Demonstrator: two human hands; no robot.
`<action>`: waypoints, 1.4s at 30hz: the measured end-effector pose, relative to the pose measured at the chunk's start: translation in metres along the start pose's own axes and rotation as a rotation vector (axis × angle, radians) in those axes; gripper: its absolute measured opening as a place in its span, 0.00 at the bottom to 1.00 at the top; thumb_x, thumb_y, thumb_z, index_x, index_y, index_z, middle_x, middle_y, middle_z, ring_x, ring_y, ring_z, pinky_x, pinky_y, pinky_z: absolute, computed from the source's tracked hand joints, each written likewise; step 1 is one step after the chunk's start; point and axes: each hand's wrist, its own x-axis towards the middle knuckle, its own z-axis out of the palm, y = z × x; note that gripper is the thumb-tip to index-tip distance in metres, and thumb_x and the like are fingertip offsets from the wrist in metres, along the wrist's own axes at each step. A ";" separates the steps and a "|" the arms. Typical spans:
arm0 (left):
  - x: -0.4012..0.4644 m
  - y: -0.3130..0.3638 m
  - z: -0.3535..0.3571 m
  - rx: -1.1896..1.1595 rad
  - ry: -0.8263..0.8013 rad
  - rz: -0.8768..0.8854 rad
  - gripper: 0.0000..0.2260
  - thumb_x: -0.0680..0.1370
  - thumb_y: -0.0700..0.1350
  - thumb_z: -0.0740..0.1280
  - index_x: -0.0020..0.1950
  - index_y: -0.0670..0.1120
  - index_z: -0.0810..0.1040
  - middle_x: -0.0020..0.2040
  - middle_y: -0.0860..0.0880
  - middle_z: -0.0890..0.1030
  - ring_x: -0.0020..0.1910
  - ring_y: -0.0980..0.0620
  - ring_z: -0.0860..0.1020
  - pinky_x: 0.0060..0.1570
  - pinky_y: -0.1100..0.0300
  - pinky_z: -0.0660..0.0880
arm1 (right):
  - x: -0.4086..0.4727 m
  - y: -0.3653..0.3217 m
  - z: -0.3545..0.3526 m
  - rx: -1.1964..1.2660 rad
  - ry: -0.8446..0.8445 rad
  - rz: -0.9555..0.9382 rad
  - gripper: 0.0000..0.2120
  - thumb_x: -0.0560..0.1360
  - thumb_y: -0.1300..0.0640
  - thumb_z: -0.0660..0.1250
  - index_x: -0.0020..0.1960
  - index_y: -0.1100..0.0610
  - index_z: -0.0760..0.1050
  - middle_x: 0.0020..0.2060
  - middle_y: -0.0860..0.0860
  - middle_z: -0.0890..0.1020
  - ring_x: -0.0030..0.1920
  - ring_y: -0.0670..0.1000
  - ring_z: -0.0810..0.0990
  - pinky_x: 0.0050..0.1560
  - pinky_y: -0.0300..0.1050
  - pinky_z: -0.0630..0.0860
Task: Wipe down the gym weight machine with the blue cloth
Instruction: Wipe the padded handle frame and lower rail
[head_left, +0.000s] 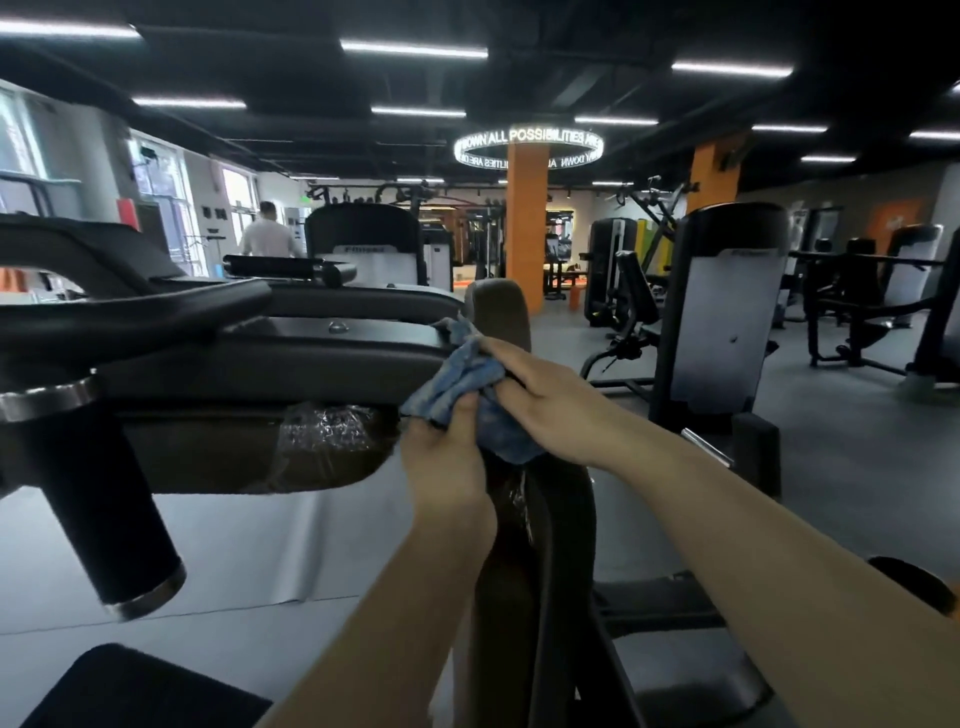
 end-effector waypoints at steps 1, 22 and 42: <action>0.000 0.003 0.000 -0.008 0.005 0.001 0.07 0.80 0.38 0.60 0.56 0.44 0.74 0.55 0.42 0.79 0.55 0.46 0.78 0.59 0.50 0.73 | -0.001 -0.001 -0.001 -0.002 -0.001 -0.008 0.22 0.82 0.53 0.52 0.75 0.46 0.55 0.68 0.51 0.71 0.64 0.50 0.71 0.57 0.40 0.66; -0.056 -0.080 -0.018 0.954 -0.299 -0.063 0.22 0.76 0.43 0.68 0.68 0.44 0.68 0.54 0.51 0.78 0.50 0.56 0.75 0.35 0.81 0.67 | -0.087 0.106 0.089 0.763 0.229 0.567 0.19 0.83 0.54 0.49 0.72 0.52 0.65 0.64 0.54 0.75 0.58 0.51 0.76 0.50 0.37 0.74; -0.039 0.026 0.031 1.187 -0.013 0.480 0.27 0.77 0.43 0.42 0.76 0.37 0.49 0.77 0.41 0.47 0.76 0.48 0.42 0.71 0.62 0.36 | -0.007 -0.004 -0.004 0.023 -0.071 0.073 0.08 0.81 0.58 0.54 0.54 0.58 0.72 0.57 0.60 0.76 0.56 0.56 0.73 0.59 0.43 0.67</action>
